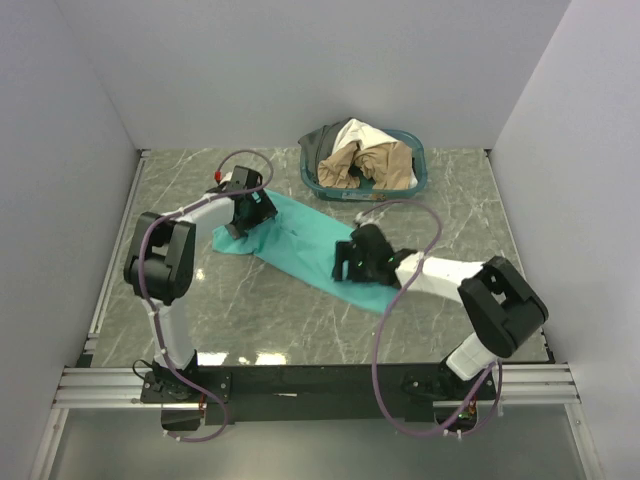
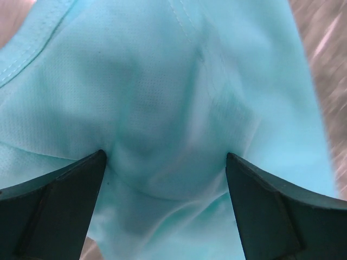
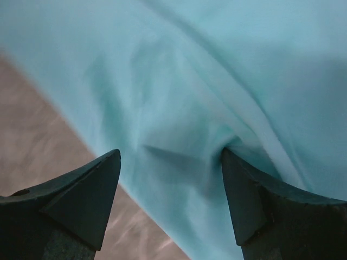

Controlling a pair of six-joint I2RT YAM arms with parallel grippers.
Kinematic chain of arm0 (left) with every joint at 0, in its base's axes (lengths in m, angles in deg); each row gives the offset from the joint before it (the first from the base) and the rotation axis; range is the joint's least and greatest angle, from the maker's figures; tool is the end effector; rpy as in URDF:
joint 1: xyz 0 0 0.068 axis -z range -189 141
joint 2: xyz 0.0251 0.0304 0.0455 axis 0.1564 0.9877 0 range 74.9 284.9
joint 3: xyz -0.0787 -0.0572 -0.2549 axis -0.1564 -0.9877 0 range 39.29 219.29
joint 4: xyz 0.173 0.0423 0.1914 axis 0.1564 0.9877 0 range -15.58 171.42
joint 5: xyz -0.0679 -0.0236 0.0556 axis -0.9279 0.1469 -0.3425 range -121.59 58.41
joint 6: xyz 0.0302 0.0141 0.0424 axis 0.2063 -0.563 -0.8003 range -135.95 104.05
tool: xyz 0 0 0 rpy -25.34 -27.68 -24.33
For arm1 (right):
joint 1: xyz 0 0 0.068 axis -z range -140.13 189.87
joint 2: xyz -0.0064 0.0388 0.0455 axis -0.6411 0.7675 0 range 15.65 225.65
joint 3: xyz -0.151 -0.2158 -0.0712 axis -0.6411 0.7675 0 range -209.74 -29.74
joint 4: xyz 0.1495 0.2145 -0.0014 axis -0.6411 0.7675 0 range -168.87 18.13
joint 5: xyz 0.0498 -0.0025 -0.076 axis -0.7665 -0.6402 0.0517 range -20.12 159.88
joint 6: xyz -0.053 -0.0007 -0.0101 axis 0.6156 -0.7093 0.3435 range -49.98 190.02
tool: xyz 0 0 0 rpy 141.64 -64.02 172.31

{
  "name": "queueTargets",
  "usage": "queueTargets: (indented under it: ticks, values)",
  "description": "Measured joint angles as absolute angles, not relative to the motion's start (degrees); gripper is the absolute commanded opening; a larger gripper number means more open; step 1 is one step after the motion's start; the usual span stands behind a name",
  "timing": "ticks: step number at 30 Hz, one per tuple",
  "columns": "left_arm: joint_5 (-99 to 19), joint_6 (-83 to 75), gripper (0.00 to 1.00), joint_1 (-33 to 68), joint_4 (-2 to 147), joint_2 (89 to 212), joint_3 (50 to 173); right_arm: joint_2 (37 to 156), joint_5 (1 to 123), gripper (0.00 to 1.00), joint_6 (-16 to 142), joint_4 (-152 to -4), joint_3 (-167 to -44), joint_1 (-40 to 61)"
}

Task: Fold and stack the t-shirts
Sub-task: Fold the tshirt

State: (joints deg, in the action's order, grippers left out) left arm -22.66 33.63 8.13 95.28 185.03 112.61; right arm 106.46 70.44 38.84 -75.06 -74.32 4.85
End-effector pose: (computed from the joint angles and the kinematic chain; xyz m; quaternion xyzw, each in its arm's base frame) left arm 0.3852 -0.1129 0.1704 -0.2884 0.9134 -0.0902 0.2729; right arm 0.2515 0.1759 0.1581 -0.0298 0.9393 0.1828 0.2887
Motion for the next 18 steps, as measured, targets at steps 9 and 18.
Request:
queueTargets:
  ticks: [9,18]
  values:
    - [-22.2,29.1,0.99,7.1,102.0,200.9,136.9,110.5,67.6,0.82,29.3,-73.8,-79.8,-26.4]
    - [-22.7,22.9,0.99,6.7,104.5,207.8,148.1,112.7,77.6,0.83,29.6,-59.7,-94.7,-34.5]
